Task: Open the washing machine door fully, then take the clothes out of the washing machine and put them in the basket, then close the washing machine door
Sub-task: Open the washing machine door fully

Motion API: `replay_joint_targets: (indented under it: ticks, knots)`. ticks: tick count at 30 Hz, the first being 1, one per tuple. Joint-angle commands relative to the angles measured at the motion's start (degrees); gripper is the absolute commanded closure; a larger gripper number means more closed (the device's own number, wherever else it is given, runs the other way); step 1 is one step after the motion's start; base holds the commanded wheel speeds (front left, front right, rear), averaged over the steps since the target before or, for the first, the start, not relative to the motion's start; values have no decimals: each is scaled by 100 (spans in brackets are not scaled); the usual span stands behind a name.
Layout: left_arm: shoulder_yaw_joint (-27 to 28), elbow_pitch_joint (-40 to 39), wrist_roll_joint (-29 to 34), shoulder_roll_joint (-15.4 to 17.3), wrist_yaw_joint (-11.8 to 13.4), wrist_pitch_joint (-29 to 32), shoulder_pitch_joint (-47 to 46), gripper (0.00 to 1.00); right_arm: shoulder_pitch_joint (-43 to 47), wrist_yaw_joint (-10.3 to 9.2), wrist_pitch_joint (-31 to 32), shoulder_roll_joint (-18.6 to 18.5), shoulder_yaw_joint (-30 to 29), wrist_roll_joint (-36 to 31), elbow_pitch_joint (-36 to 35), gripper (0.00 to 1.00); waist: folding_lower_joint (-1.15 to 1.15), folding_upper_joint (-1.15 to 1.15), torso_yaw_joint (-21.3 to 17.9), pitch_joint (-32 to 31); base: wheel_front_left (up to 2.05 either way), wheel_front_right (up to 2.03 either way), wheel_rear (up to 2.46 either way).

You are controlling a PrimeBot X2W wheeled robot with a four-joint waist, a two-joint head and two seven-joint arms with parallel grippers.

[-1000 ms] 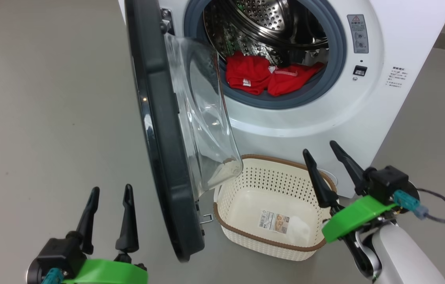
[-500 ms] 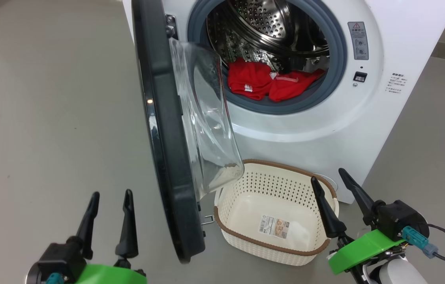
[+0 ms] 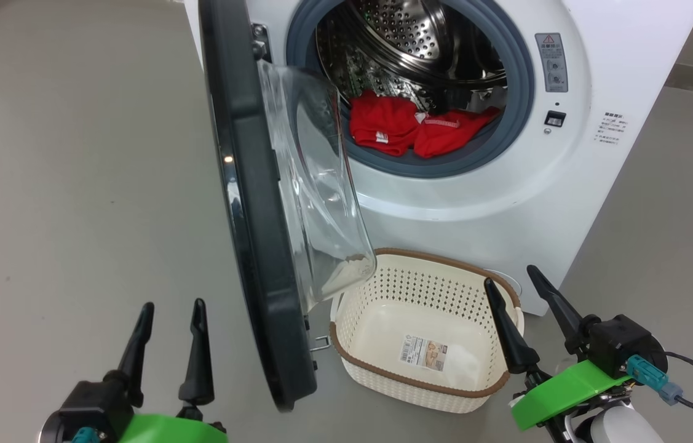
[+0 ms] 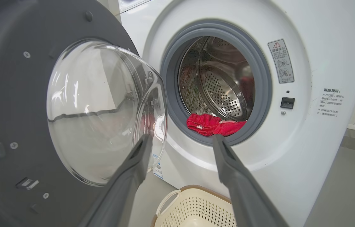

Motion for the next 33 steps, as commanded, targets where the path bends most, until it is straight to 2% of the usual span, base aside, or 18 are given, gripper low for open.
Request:
replay_joint_targets:
  ticks: [1, 3, 4, 5, 12, 19, 26, 33]
  knots:
    - [181, -128, -62, 107, 17, -50, -92, 0, -119, 42, -37, 19, 144, 25, -168, 0, 0, 0, -5, 9, 0, 0, 0]
    - [184, -121, -68, 118, 17, -52, -102, 0, -133, 42, -37, 19, 147, 32, -179, 0, 0, 0, -11, 23, 0, 0, 0]
    - [183, -127, -66, 123, 22, -52, -114, 59, -135, 42, -37, 19, 149, 33, -184, 0, 0, 0, -14, 30, 0, 0, 0]
    - [177, -140, -31, 142, 39, -54, -129, 100, -133, 42, -37, 19, 153, 32, -187, 0, 0, 0, -18, 34, 0, 0, 0]
    - [213, -410, 22, 179, 92, -68, -387, 100, -130, 42, -37, 19, 156, 36, -182, 0, 0, 0, -41, 79, 0, 0, 0]
    - [238, -1053, 47, 126, 143, -89, -764, 100, -168, 42, -37, 19, 134, 72, -201, 0, 0, 0, -77, 96, 0, 0, 0]
    - [162, -1743, 102, 46, 21, -116, -1070, 100, -184, 42, -37, 19, 158, 127, -197, 0, 0, 0, -156, 118, 0, 0, 0]
    - [-368, -2158, 196, -40, -162, -28, -1064, 100, -194, 42, -37, 19, 124, 130, -188, 0, 0, 0, -214, 166, 0, 0, 0]
